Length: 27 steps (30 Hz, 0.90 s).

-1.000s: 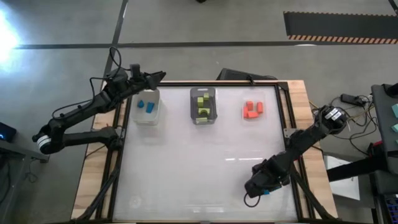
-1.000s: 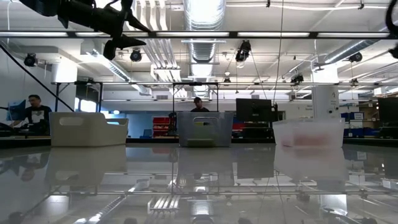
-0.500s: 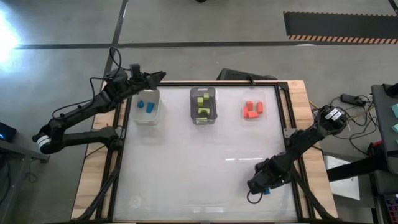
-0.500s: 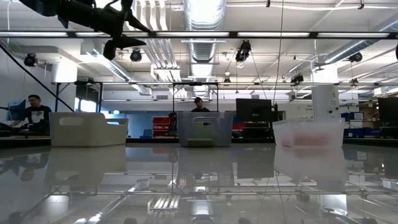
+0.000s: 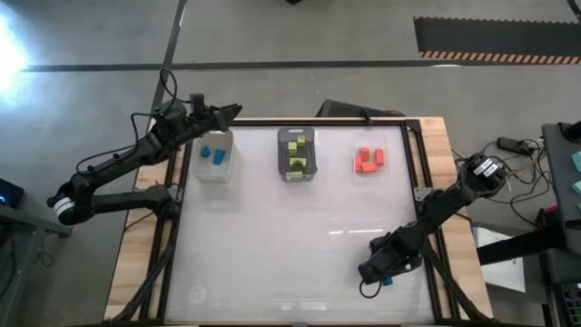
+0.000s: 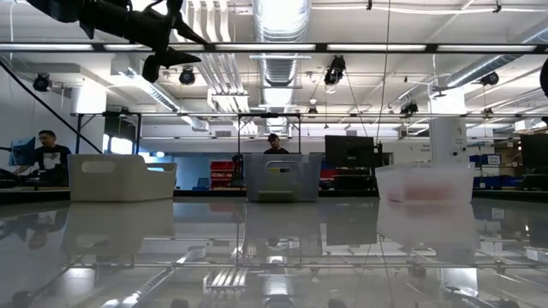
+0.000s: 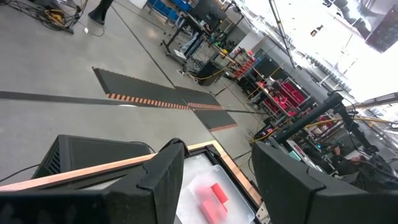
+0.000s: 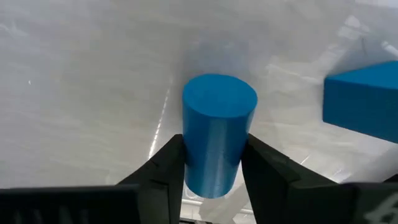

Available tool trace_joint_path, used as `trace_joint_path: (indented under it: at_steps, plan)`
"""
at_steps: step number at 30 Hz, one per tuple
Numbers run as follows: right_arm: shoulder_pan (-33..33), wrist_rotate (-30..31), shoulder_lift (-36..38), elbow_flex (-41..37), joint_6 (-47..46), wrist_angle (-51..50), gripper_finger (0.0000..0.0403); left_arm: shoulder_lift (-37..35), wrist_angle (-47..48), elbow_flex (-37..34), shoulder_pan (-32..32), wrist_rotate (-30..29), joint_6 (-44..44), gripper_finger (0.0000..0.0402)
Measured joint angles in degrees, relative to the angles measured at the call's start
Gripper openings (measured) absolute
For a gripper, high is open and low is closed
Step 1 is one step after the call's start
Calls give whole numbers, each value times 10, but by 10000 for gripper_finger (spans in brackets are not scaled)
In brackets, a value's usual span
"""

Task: Sort & place blocks by color
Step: Put the blue block into the white bin

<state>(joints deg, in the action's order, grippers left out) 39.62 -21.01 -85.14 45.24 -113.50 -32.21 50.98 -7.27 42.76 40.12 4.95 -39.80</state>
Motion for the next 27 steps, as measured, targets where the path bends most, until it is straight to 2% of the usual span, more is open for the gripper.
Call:
trace_joint_path:
  at_steps: [12, 20, 27]
  plan:
    - [0, 44, 44, 4, 16, -5, 117, 0, -2, 0, 0, -3, -2, 173]
    - [-13, 154, 119, 21, 74, -28, 117, 0, -52, 0, 0, -3, -4, 173]
    - [-66, 253, 170, 23, 192, -32, 117, 0, -129, 0, 0, -4, -20, 173]
